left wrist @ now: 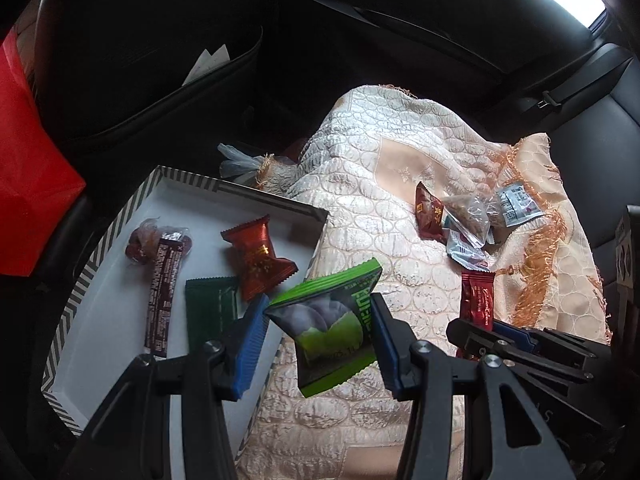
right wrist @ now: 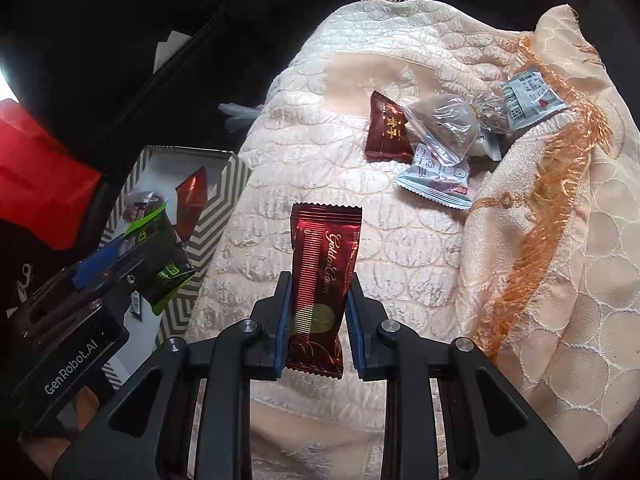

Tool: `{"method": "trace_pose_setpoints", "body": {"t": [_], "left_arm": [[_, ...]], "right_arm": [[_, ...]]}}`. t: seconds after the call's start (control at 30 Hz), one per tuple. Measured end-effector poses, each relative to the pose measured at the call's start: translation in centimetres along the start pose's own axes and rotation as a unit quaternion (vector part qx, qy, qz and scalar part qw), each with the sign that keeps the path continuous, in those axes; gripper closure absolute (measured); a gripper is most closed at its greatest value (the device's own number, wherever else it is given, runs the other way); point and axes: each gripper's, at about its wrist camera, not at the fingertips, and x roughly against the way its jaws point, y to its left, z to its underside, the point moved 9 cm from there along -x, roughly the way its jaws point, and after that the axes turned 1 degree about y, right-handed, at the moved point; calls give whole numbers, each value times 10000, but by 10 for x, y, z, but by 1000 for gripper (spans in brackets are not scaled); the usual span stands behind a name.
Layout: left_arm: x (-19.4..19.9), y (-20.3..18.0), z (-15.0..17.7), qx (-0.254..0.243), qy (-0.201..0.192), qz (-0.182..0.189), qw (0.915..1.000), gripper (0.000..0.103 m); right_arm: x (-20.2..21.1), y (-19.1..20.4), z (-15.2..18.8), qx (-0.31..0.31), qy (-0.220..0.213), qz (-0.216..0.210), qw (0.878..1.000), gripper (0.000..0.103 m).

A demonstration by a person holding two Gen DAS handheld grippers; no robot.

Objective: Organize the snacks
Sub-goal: 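Grasp the red bar packet with right tool while left tool holds the lime packet, then carry the lime packet with left tool over the tray while right tool carries the red bar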

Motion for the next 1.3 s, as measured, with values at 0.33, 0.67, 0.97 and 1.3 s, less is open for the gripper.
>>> {"method": "trace_pose_setpoints", "body": {"t": [0.33, 0.67, 0.97, 1.3], "left_arm": [[20, 38, 5, 242, -159, -187, 9994, 51], [27, 78, 9, 489, -226, -390, 9978, 51], [23, 116, 18, 747, -152, -588, 9954, 51], [7, 156, 29, 1027, -8, -858, 9910, 50]], "right_arm": [[5, 48, -1, 454, -15, -113, 9989, 79], [5, 87, 1, 838, 13, -184, 9963, 79], [-6, 120, 3, 1139, 130, -238, 9931, 79], [-33, 157, 3, 1391, 345, -304, 9892, 79]]}}
